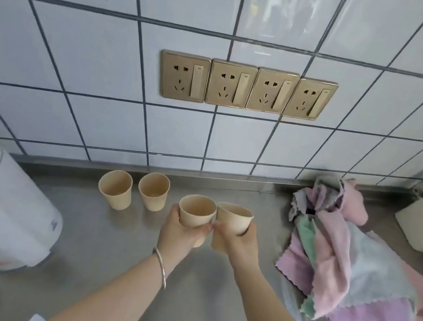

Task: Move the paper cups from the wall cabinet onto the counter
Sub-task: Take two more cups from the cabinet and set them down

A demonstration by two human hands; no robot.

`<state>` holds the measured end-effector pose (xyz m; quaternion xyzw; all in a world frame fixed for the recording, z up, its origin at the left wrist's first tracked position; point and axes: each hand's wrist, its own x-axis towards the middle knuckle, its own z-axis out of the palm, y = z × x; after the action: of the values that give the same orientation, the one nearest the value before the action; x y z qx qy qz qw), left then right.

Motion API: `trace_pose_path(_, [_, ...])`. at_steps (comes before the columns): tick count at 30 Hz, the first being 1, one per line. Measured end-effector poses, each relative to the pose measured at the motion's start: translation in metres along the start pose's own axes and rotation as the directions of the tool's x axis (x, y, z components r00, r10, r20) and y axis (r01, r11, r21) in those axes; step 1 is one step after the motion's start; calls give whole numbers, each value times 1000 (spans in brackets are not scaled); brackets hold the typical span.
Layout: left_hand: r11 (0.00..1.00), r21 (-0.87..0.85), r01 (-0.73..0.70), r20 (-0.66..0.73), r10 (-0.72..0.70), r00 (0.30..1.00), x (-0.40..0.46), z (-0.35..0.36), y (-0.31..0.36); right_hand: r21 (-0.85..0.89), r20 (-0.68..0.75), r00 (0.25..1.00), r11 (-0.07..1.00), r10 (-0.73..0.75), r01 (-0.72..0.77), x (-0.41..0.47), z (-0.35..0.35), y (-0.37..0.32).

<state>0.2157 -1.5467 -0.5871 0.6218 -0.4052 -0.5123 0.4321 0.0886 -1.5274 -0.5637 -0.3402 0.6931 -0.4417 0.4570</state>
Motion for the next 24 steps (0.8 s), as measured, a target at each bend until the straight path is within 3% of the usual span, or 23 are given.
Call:
trace_pose_path(10, [985,144,-91,-174,116,978,75,37,-21,-144,54,999,990,4,4,100,6,9])
trace_pose_path(24, [985,133,-107,-298,143,944,113,48,-44,-239,30,999,970,-32,39,138,20,26])
